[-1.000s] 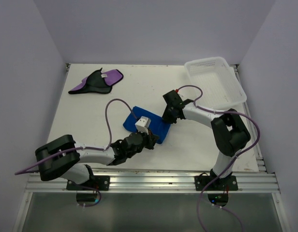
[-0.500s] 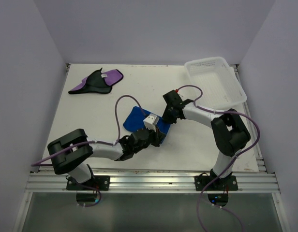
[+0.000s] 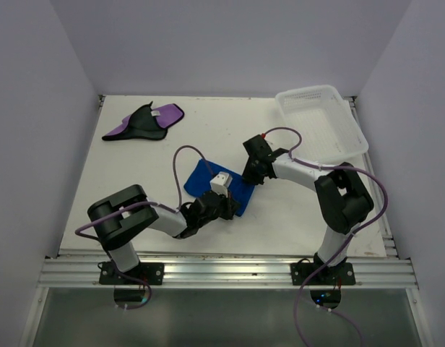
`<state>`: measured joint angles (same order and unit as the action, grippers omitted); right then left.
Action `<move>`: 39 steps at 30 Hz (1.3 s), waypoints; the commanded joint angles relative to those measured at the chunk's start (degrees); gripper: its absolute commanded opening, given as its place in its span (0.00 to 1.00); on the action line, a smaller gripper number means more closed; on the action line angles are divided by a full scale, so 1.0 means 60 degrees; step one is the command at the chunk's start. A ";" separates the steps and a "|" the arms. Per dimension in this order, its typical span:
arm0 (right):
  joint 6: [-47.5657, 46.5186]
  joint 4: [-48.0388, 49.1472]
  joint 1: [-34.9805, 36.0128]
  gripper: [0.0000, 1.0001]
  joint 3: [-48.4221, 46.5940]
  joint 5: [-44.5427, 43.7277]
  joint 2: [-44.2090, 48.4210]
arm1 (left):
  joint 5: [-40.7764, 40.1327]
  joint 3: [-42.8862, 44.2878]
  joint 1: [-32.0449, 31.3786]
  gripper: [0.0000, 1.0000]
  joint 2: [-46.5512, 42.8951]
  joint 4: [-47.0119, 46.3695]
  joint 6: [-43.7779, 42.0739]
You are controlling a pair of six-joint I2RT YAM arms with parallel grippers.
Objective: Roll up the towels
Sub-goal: Roll the towel
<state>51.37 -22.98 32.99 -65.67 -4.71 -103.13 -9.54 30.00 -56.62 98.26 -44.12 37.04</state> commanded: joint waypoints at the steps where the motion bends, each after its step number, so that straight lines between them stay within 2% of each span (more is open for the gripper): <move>1: -0.0213 -0.0227 -0.0035 0.16 -0.0188 -0.0152 -0.0214 | 0.0096 -0.0312 0.0062 0.00 0.0205 -0.0893 0.0214; 3: -0.0257 -0.0242 -0.0035 0.20 -0.0231 -0.0182 -0.0155 | 0.0096 -0.0414 0.0076 0.00 0.0235 -0.0938 0.0287; 4: -0.0271 -0.0300 -0.0035 0.25 -0.0246 -0.0196 -0.0083 | 0.0110 -0.0429 0.0062 0.00 0.0264 -0.0952 0.0302; 6: -0.0330 -0.0373 -0.0035 0.31 -0.0422 -0.0211 0.0020 | 0.0140 -0.0473 0.0076 0.00 0.0323 -0.1025 0.0346; 7: -0.0359 -0.0461 -0.0049 0.38 -0.0538 -0.0255 0.0122 | 0.0140 -0.0488 0.0076 0.00 0.0366 -0.1026 0.0346; 10: -0.0491 -0.0709 -0.0050 0.45 -0.0788 -0.0430 0.0444 | 0.0140 -0.0517 0.0076 0.00 0.0469 -0.1084 0.0390; 12: -0.0564 -0.0769 -0.0035 0.46 -0.0818 -0.0533 0.0664 | 0.0111 -0.0547 0.0076 0.00 0.0499 -0.1157 0.0434; 18: -0.0652 -0.0361 -0.0049 0.59 -0.0145 -0.0958 0.1733 | 0.0067 -0.0649 0.0062 0.00 0.0513 -0.1246 0.0522; 23: -0.0492 -0.0067 -0.0050 0.56 0.1128 -0.1002 0.2975 | 0.0038 -0.0664 0.0076 0.00 0.0455 -0.1158 0.0522; 26: -0.0229 0.0853 -0.0035 0.53 0.2401 -0.0389 0.3622 | 0.0023 -0.0678 0.0076 0.00 0.0411 -0.1099 0.0522; 30: 0.0445 0.3095 -0.0050 0.52 0.4494 0.0578 0.4545 | -0.0021 -0.0678 0.0062 0.00 0.0352 -0.1026 0.0522; 35: 0.0812 0.4998 -0.0049 0.52 0.5772 0.1046 0.4679 | -0.0007 -0.0620 0.0062 0.00 0.0308 -0.0982 0.0522; 36: 0.0798 0.5901 -0.0035 0.54 0.6093 0.1223 0.4664 | -0.0007 -0.0620 0.0076 0.00 0.0337 -0.0967 0.0522; 39: 0.0900 0.6596 -0.0035 0.59 0.6417 0.1356 0.4591 | -0.0021 -0.0591 0.0076 0.00 0.0338 -0.0938 0.0507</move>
<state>55.09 3.25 32.93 -28.36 0.71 -76.73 -8.97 27.09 -56.38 100.40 -51.33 39.97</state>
